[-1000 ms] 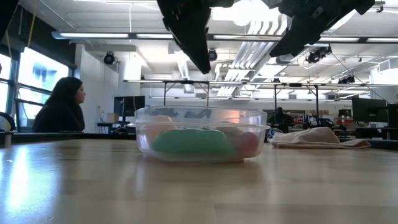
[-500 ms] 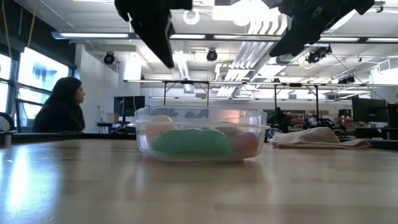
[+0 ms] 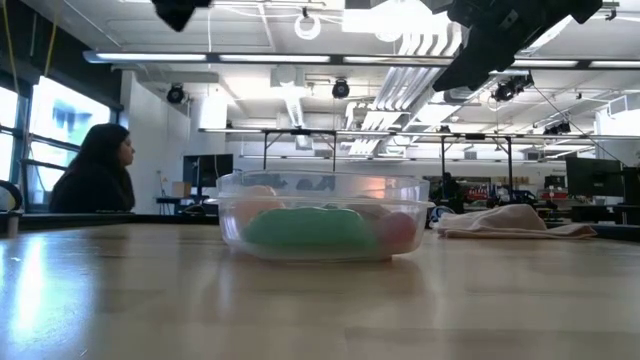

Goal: Pick and placing Produce into tupperware
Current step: Return to Home Position

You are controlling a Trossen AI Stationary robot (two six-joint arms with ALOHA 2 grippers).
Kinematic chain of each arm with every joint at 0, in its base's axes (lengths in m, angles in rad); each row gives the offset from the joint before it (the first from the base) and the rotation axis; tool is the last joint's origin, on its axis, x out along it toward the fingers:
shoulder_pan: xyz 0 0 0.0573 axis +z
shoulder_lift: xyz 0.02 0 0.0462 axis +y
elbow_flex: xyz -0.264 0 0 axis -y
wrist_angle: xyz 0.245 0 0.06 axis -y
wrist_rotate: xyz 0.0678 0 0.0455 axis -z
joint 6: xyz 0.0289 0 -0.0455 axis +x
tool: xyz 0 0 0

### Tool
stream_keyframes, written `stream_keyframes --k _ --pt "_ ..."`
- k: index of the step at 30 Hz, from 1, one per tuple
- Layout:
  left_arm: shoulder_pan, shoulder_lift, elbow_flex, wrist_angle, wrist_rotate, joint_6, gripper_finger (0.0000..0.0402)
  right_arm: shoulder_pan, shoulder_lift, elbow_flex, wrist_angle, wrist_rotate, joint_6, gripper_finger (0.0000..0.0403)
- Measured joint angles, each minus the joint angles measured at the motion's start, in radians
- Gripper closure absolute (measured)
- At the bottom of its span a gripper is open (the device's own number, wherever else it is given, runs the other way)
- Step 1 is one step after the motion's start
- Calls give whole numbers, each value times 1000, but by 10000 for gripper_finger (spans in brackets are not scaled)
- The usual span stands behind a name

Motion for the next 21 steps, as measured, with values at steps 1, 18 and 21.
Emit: stream_keyframes --k 1,18,21 --pt "-2 -50 -27 31 7 -2 381 0 0 0 2 0 0 371" --pt "0 -605 -285 126 195 -59 399 0 0 0 3 0 0 371" --pt "0 -667 -321 129 141 -105 400 0 0 0 3 0 0 371"
